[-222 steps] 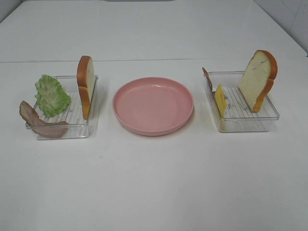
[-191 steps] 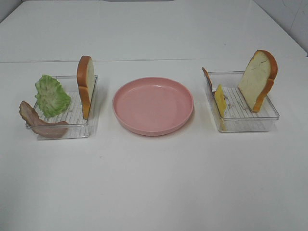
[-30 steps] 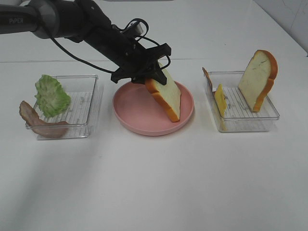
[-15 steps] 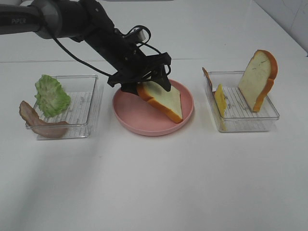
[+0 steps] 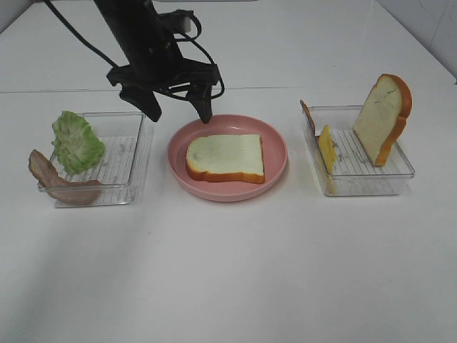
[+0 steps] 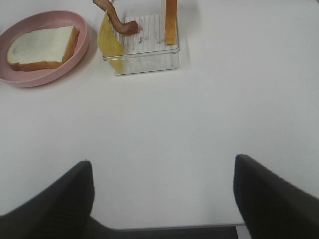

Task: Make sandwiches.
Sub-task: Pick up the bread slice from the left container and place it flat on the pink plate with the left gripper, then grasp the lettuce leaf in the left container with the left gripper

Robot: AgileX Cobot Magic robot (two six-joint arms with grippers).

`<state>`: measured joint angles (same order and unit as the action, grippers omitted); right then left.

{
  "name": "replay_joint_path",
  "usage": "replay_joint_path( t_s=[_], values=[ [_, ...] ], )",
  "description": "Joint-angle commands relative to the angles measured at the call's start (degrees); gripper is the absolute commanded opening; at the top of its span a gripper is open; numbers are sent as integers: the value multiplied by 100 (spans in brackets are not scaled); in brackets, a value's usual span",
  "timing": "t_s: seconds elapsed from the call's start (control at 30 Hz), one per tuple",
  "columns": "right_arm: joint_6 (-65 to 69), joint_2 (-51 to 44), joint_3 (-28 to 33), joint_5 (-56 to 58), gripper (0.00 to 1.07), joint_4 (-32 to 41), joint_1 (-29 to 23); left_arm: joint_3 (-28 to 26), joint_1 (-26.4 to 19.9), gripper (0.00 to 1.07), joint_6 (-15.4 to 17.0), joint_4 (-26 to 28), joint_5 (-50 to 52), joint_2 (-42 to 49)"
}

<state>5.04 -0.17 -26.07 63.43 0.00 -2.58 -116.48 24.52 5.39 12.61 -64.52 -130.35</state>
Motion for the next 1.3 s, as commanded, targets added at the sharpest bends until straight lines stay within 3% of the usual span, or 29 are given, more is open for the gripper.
replay_joint_path(
  t_s=[0.03,0.23,0.57,0.7,0.87,1.3],
  values=[
    [-29,-183,17,-46,75,0,0,-315,29,85,160,-407,-991,252],
    [-29,-172,17,-46,75,0,0,-384,-138,85,155,-670,-1106,487],
    [-29,-172,17,-46,75,0,0,-201,-1026,85,138,-1026,-1106,819],
    [-29,-172,17,-46,75,0,0,74,-1576,85,-11,-1054,-1106,928],
    [-29,-172,17,-46,75,0,0,115,-1925,84,-212,-1054,-1106,785],
    [-29,-172,17,-46,75,0,0,115,-2000,84,-367,-1077,-1094,218]
  ],
)
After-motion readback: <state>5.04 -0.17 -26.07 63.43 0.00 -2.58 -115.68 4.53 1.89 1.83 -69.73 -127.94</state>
